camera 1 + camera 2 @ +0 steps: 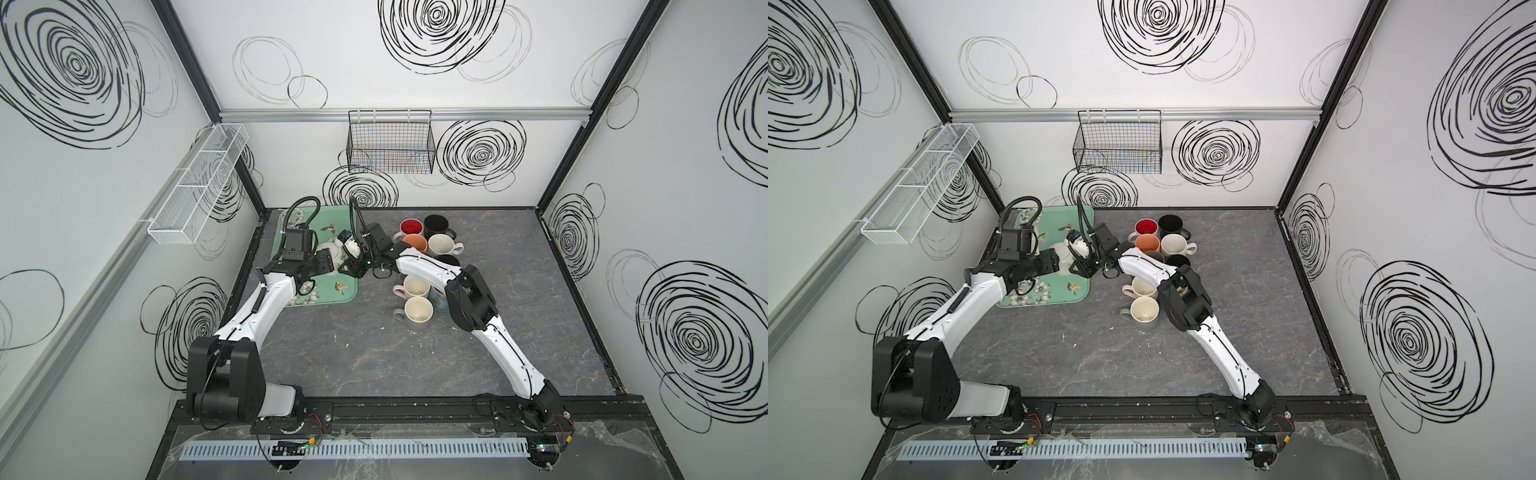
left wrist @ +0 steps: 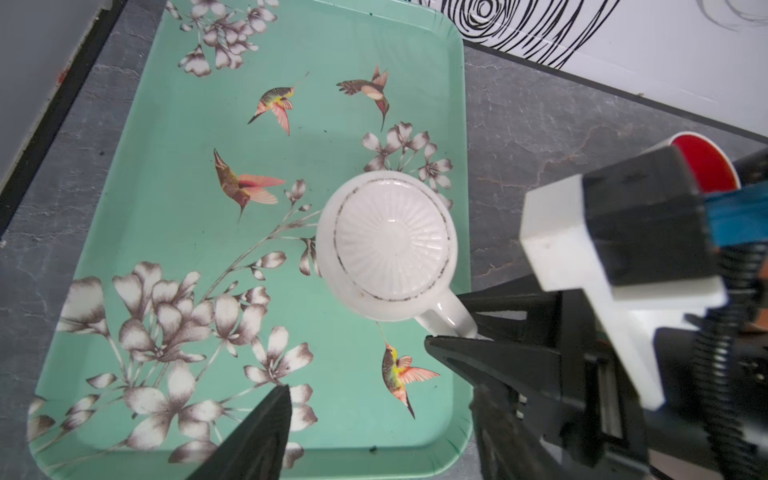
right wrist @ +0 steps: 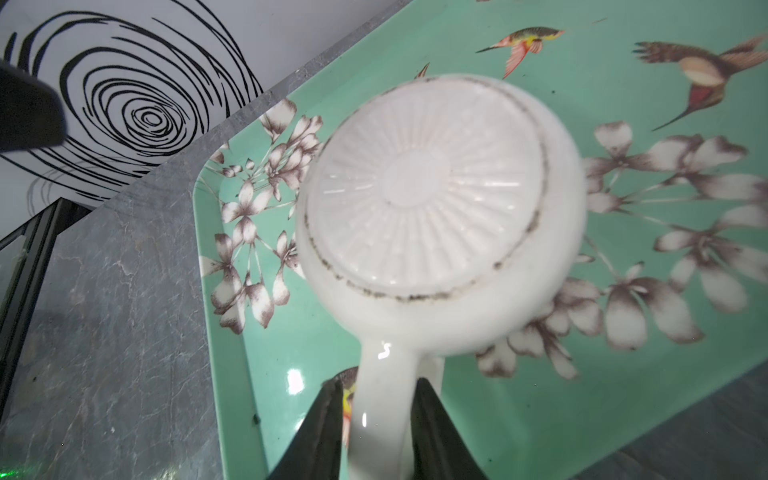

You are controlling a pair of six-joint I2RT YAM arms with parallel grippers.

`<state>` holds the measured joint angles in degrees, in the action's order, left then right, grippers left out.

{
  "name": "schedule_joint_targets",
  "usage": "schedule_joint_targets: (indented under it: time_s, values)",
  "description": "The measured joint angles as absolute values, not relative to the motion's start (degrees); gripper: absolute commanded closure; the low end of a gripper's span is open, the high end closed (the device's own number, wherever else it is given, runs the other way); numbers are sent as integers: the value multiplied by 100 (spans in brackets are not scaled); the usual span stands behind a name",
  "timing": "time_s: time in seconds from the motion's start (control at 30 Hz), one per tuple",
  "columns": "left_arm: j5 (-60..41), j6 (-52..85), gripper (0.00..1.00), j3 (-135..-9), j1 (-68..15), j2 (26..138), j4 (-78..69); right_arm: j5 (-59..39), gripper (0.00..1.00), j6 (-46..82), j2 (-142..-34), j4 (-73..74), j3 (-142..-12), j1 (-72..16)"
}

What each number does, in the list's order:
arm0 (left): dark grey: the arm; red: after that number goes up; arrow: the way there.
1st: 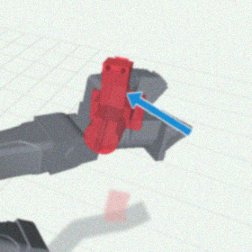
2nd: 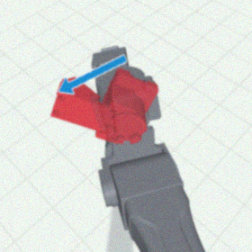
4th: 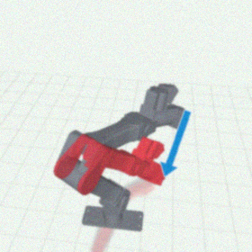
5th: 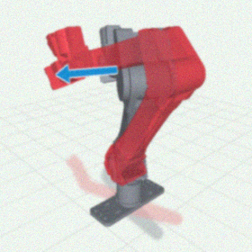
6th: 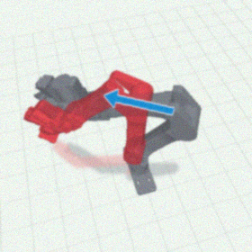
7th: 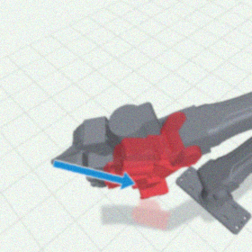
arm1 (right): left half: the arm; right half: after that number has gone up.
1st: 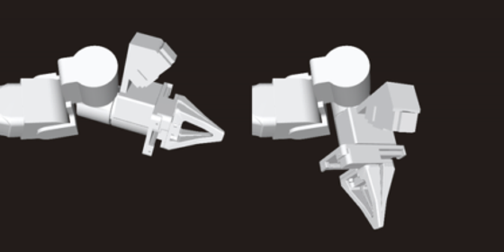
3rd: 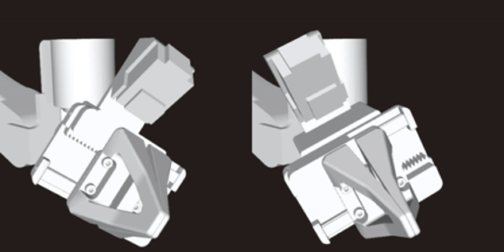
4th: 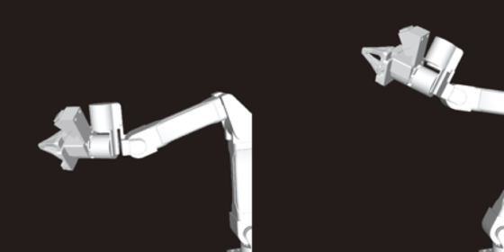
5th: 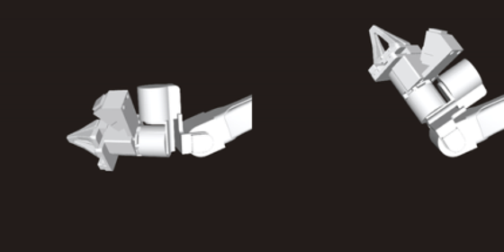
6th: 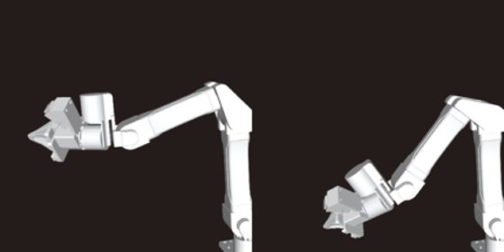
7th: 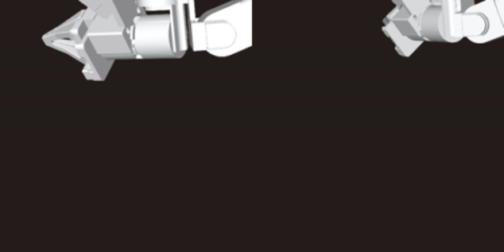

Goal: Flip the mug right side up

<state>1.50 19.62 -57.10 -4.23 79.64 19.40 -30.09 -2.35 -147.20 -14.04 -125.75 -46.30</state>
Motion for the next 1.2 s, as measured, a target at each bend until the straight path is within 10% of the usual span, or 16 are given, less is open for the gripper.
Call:
schedule_joint_targets:
  time_s: [0.57, 0.8, 1.2]
  values:
    - [650, 3142, 34, -5321, -843, 7850, 1653, -2906, 68, 82, -14068, -1009, -11655, -4696]
    - [840, 3887, 52, -5336, -1063, 8154, 1688, -2593, 67, 440, -13163, -541, -10541, -4591]
    - [1109, 4475, 45, -5913, -1476, 8823, 2023, -2276, 67, 856, -12359, 141, -9421, -4359]
